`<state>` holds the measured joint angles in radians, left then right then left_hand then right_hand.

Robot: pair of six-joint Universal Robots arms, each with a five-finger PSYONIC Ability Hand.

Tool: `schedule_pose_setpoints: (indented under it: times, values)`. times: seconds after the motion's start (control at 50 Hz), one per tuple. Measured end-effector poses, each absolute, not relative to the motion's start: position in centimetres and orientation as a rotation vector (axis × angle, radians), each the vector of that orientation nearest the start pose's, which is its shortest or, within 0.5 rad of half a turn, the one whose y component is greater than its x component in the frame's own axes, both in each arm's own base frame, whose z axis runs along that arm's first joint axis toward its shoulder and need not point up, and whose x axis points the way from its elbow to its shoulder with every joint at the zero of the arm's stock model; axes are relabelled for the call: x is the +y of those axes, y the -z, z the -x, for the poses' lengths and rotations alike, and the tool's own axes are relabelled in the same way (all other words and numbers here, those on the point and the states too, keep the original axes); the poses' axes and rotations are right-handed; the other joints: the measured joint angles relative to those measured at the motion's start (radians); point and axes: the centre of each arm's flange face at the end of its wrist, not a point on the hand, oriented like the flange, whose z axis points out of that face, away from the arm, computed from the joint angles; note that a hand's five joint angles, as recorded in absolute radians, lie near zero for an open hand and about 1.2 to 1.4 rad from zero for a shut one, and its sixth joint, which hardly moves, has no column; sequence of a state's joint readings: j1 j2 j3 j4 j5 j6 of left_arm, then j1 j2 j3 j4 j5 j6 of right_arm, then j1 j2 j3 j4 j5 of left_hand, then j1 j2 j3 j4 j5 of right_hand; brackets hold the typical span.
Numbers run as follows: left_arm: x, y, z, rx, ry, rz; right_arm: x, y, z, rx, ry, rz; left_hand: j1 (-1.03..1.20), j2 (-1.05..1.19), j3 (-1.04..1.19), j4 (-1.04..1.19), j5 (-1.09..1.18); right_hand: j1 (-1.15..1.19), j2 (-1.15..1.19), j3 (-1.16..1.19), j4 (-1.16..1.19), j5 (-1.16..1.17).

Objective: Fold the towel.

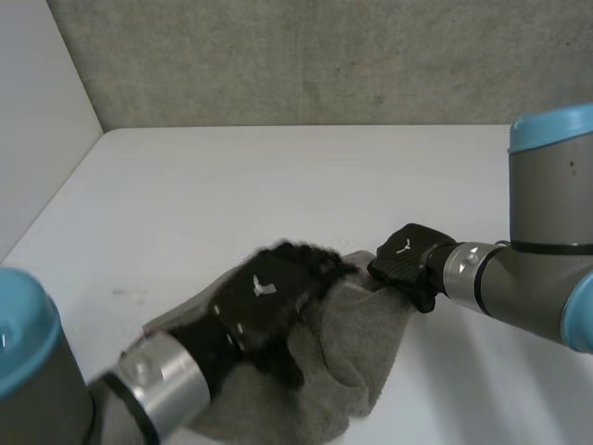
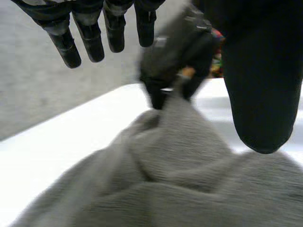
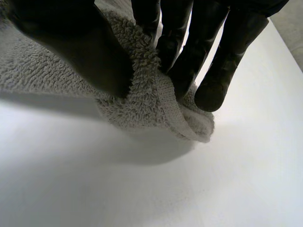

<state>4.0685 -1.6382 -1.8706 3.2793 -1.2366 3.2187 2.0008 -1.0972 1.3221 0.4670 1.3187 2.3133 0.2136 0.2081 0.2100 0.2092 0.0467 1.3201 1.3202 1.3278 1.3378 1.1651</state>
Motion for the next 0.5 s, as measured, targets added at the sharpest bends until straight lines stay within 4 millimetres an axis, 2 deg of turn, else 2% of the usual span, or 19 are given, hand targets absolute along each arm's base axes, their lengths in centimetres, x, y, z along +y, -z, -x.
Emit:
schedule_pose_setpoints:
  times: [0.04, 0.14, 0.24, 0.34, 0.46, 0.5]
  values:
    - [-14.9, -21.9, 29.4, -1.856, -1.518, 0.935, -23.9, -19.4, -27.8, 2.145, 1.368, 1.751, -0.016, -0.018, -0.018, -0.017, -0.012, 0.0, 0.0, 0.0, 0.0, 0.0]
    - [-18.6, -22.1, 28.9, -1.922, -1.593, 0.857, -24.0, -18.3, -27.6, 2.149, 1.398, 1.722, -0.017, -0.015, -0.015, -0.014, -0.016, 0.001, 0.0, 0.0, 0.0, 0.0]
    - [-21.8, -20.7, 29.2, -2.014, -1.597, 0.813, -23.7, -17.2, -27.4, 2.154, 1.423, 1.687, 0.011, 0.017, 0.016, 0.016, 0.004, 0.002, 0.0, 0.0, 0.0, 0.002]
    - [-23.1, -18.3, 29.7, -2.111, -1.513, 0.819, -23.3, -17.0, -27.0, 2.146, 1.47, 1.662, 0.024, 0.031, 0.029, 0.028, 0.02, 0.002, 0.0, 0.0, 0.0, 0.002]
    - [-23.9, -16.5, 30.3, -2.163, -1.439, 0.833, -23.0, -17.1, -26.6, 2.14, 1.505, 1.652, 0.035, 0.044, 0.04, 0.041, 0.03, 0.002, 0.0, 0.0, 0.0, 0.002]
    - [-24.1, -16.1, 30.6, -2.166, -1.429, 0.837, -23.0, -17.1, -26.5, 2.14, 1.51, 1.652, 0.103, 0.109, 0.107, 0.108, 0.098, 0.002, 0.0, 0.0, 0.0, 0.002]
